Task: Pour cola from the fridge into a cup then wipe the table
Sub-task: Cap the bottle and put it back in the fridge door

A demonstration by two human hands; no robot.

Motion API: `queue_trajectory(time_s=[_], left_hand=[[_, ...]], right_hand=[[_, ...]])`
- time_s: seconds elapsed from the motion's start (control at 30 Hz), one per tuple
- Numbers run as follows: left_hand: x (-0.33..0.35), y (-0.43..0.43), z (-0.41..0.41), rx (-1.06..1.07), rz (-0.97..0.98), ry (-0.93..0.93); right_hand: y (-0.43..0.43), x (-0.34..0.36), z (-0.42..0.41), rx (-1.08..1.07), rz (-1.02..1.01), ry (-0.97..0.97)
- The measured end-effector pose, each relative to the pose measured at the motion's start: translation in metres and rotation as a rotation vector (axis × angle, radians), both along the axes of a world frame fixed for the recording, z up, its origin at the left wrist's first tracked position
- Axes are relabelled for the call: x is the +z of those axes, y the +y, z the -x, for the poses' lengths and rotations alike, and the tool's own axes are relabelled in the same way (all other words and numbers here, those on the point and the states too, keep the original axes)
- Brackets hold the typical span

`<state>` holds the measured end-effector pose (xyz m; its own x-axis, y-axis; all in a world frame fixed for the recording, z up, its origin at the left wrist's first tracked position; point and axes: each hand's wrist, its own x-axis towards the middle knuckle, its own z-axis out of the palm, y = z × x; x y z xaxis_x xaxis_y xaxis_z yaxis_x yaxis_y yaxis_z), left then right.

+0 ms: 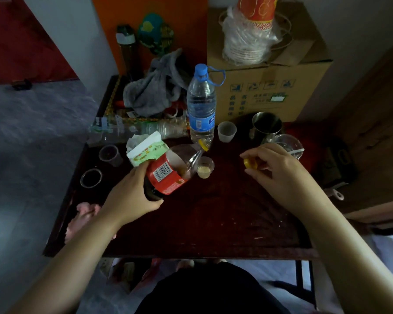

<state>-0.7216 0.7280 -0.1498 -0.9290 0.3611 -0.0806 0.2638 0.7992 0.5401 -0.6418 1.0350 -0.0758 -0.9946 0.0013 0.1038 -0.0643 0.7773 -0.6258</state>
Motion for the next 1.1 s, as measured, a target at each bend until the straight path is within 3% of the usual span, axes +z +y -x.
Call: queue_trajectory(time_s=[0.37, 1.1], left_hand=[[-0.003, 0.028, -0.017, -0.087, -0.108, 0.056], [-0.001, 0.027, -0.019, -0.146, -0.164, -0.011]], right_hand=[[-0.01, 0.019, 0.022, 0.04, -0.044, 0.074], [-0.014, 0.028, 0.022, 0.096, 0.157, -0.02]])
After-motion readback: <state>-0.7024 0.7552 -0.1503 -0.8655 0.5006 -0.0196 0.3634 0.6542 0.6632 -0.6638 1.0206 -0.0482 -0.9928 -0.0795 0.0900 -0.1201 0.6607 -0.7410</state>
